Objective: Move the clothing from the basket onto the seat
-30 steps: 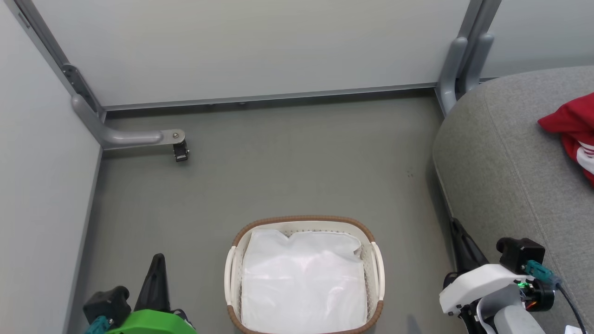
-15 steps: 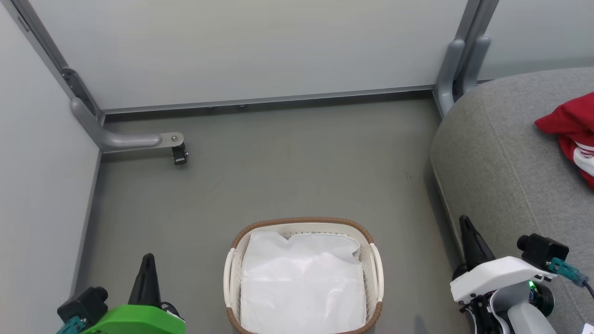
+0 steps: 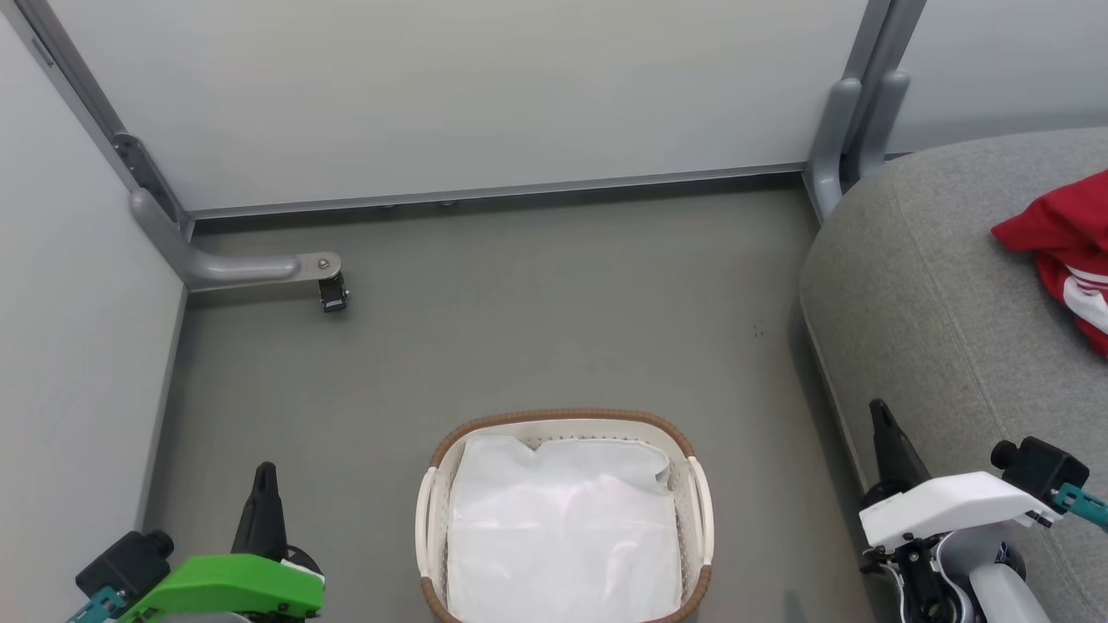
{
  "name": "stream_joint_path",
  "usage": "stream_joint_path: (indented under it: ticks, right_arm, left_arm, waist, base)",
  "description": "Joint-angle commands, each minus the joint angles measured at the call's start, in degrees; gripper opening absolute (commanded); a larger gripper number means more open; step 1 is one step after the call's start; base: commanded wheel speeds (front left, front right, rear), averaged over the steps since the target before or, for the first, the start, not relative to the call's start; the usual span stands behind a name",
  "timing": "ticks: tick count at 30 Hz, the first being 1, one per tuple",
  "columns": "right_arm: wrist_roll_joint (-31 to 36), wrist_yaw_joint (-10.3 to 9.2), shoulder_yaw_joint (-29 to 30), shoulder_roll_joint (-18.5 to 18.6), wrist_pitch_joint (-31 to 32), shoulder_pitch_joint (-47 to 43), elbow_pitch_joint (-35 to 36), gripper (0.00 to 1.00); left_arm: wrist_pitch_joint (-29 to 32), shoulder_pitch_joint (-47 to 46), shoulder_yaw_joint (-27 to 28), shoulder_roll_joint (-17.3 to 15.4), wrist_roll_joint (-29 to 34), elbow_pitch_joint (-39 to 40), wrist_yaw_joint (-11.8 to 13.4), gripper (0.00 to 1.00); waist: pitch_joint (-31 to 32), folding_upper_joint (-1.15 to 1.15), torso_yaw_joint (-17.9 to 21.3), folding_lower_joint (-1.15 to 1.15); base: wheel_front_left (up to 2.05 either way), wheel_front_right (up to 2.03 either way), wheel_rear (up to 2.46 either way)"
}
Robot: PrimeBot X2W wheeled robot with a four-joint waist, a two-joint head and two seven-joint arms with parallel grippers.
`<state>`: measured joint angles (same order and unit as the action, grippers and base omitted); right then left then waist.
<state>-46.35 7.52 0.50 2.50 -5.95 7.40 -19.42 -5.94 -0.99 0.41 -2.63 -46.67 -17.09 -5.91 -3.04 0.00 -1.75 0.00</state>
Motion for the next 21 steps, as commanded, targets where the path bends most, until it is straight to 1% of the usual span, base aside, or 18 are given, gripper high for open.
stream_joint_path:
  ticks: [1, 21]
  right_arm:
    - [-1.9, -0.01, 0.4, 0.3, 0.5, -0.1, 1.0, 0.00]
    - [-15.2, -0.02, 2.1, 0.4, 4.1, -0.5, 2.5, 0.00]
  left_arm:
    - [0.4, -1.9, 0.6, -0.2, -1.9, 0.8, -0.2, 0.00]
    - [4.1, -3.1, 2.3, -0.3, -15.1, 1.6, -0.7, 0.00]
  waist:
    - [0.0, 0.00, 0.0, 0.00]
    - [0.7, 0.00, 0.4, 0.00]
  base:
    - [0.00, 0.00, 0.00]
    - [0.00, 0.00, 0.00]
